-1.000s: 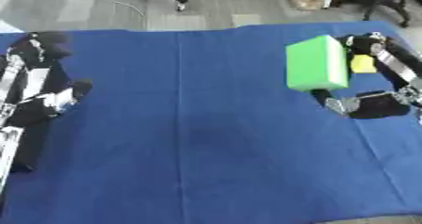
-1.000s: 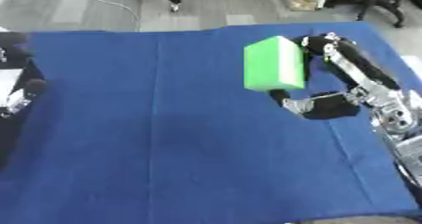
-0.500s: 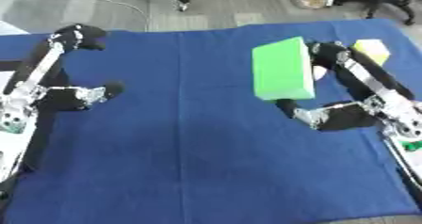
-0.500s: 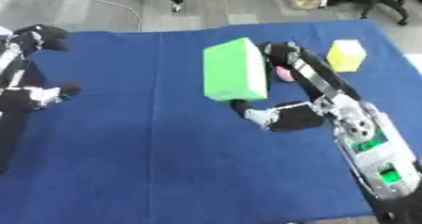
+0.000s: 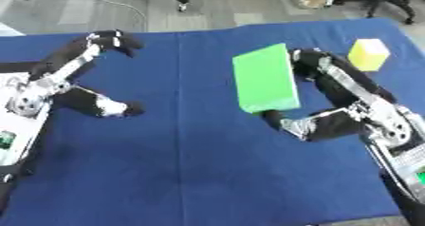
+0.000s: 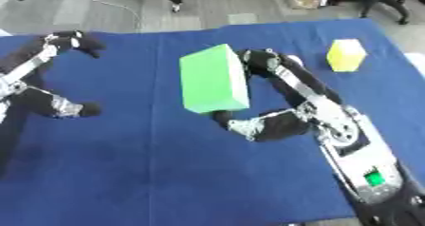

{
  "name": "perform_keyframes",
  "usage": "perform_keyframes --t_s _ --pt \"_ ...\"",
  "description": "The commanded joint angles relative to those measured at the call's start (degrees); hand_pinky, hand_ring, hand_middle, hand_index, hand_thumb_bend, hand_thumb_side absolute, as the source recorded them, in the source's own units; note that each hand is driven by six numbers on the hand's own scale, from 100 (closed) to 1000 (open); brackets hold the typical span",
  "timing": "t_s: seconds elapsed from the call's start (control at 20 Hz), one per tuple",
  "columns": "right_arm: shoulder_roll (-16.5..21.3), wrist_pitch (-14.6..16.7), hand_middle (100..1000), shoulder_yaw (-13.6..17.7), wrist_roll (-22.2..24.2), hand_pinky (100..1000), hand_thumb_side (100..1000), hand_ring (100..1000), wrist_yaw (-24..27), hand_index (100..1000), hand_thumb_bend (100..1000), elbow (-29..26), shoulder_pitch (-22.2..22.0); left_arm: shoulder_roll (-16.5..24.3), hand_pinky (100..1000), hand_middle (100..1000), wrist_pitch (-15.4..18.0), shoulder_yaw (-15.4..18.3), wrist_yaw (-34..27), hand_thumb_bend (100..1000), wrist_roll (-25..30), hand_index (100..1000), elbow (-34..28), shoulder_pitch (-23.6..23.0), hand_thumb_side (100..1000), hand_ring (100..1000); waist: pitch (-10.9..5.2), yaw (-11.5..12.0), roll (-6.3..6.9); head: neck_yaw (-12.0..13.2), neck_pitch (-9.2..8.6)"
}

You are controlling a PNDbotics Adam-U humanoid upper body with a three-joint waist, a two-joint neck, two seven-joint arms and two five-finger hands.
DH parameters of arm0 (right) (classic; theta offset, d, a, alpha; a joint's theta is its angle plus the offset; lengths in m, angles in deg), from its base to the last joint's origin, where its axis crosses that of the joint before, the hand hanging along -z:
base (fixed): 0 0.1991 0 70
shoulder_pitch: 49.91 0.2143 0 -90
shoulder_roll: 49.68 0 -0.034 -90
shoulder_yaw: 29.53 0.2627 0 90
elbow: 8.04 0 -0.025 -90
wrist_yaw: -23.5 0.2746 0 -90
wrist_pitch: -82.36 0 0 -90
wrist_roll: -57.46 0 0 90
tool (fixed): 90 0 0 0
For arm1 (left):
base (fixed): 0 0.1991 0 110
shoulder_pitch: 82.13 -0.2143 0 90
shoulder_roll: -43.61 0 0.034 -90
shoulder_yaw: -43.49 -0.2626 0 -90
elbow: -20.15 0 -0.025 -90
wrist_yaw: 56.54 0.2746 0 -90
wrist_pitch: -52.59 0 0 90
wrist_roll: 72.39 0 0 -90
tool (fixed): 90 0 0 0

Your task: Pick up the objects with one hand, pass them to the other hand, and then place them into the box on the other side of the table.

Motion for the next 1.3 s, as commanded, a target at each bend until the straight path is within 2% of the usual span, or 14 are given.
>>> perform_keyframes --t_s 0.05,0.3,0.55,0.65,1.0,1.3 --pt "0.0 0.1 284 -0.3 0.7 731 226 392 1.0 424 341 -1.4 1.0 1.7 818 765 1.1 -1.5 0.3 725 2.0 861 0.1 2.1 557 730 -0.69 0.0 0.91 -0.1 -0.14" --pt "-0.6 -0.8 282 -1.3 1.6 698 229 376 0.8 428 329 -1.3 1.7 1.1 820 769 1.8 -3.5 0.6 723 3.4 870 0.8 3.7 574 732 -0.67 0.0 0.9 -0.2 -0.14" --pt "-0.7 -3.9 283 -1.9 2.1 700 240 365 -3.7 441 333 -1.3 2.4 2.1 822 770 2.3 -5.8 1.1 720 3.3 877 1.2 5.0 584 734 -0.74 -0.1 0.9 -0.4 -0.14" --pt "-0.8 -4.7 287 -2.2 2.6 672 244 365 -5.5 445 336 -1.4 2.7 2.6 821 769 2.3 -6.3 1.1 721 2.8 877 1.2 5.3 584 734 -0.75 -0.1 0.89 -0.4 -0.14" --pt "-1.1 -6.3 313 -3.9 6.4 664 255 377 -8.7 475 340 -1.4 3.8 3.5 824 769 2.9 -8.6 1.5 722 1.2 882 1.5 7.1 578 735 -0.78 0.0 0.91 -0.5 -0.14" --pt "-0.9 -7.5 350 -4.5 7.4 673 264 397 -13.3 513 340 -1.4 4.5 4.0 823 770 3.0 -10.2 0.6 729 -0.1 881 1.8 7.8 575 735 -0.75 0.0 0.96 -0.7 -0.14"
